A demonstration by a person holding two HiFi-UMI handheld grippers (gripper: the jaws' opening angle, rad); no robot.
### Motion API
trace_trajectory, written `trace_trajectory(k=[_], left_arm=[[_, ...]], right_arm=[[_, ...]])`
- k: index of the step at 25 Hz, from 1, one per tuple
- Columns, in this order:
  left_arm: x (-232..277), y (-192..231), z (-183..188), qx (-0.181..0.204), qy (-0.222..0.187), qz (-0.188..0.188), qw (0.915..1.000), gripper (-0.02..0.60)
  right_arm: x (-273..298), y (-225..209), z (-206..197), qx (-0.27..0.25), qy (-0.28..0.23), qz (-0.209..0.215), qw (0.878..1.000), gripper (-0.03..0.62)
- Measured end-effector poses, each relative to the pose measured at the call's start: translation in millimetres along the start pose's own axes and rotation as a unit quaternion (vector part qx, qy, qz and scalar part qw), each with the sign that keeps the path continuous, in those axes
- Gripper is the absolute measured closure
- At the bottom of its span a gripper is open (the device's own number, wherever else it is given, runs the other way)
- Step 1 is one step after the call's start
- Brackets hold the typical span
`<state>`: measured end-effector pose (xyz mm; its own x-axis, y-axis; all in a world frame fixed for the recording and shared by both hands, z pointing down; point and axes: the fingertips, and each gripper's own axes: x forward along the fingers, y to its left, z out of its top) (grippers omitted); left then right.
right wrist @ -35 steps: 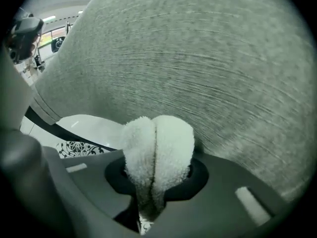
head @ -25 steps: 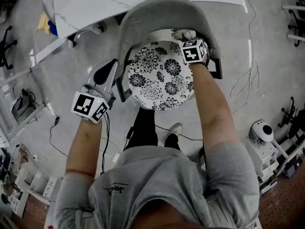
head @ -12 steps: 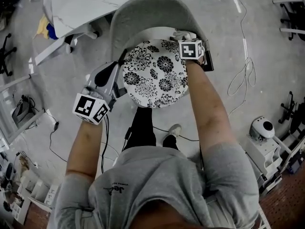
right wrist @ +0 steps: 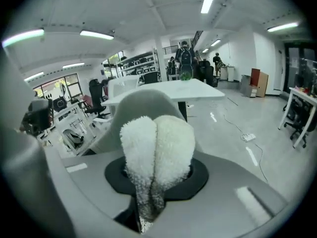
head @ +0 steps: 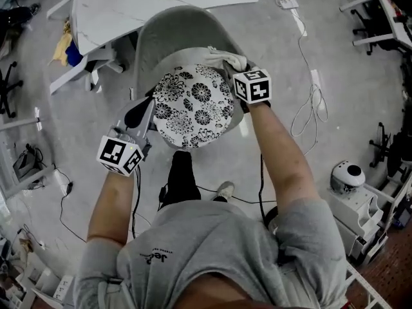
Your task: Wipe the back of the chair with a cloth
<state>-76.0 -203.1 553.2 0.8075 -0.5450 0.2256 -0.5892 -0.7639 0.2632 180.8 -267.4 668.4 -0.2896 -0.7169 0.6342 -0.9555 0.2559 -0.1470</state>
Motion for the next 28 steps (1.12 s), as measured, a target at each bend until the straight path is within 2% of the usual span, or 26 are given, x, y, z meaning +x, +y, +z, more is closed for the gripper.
trace_trajectory(k=[3,7,12,15,19,23,25,28], left_arm=[[-2,-58,21,0.011,-0.016,-0.026,0.9995,0.522],[7,-162,51,0.034,-0.028,-0.092,0.9948,0.522],[13,-303,84,0.063,-0.036,-0.169,0.9830,0.522],[22,-377,105,0.074,-0.045,-0.220,0.9716,0.522],[37,-465,132,0.092,-0.056,-0.312,0.9441,0.522],[51,-513,148,0.111,-0.051,-0.399,0.9088,0.522],[58,-529,154,0.124,-0.039,-0.443,0.8872,0.522],[59,-549,156,0.143,-0.020,-0.512,0.8469,0.522]], right_arm=[[-90,1,7,0.004,-0.040,0.010,0.999,0.511],[-233,-4,-4,0.015,-0.082,-0.004,0.996,0.510],[-409,-10,-44,-0.002,-0.106,-0.045,0.993,0.510],[-500,-14,-61,0.001,-0.131,-0.084,0.988,0.511],[-589,-8,-80,0.029,-0.159,-0.123,0.979,0.510],[-626,13,-94,0.039,-0.170,-0.160,0.972,0.510],[-643,16,-95,0.061,-0.191,-0.194,0.960,0.510],[-671,25,-102,0.104,-0.224,-0.254,0.935,0.510]])
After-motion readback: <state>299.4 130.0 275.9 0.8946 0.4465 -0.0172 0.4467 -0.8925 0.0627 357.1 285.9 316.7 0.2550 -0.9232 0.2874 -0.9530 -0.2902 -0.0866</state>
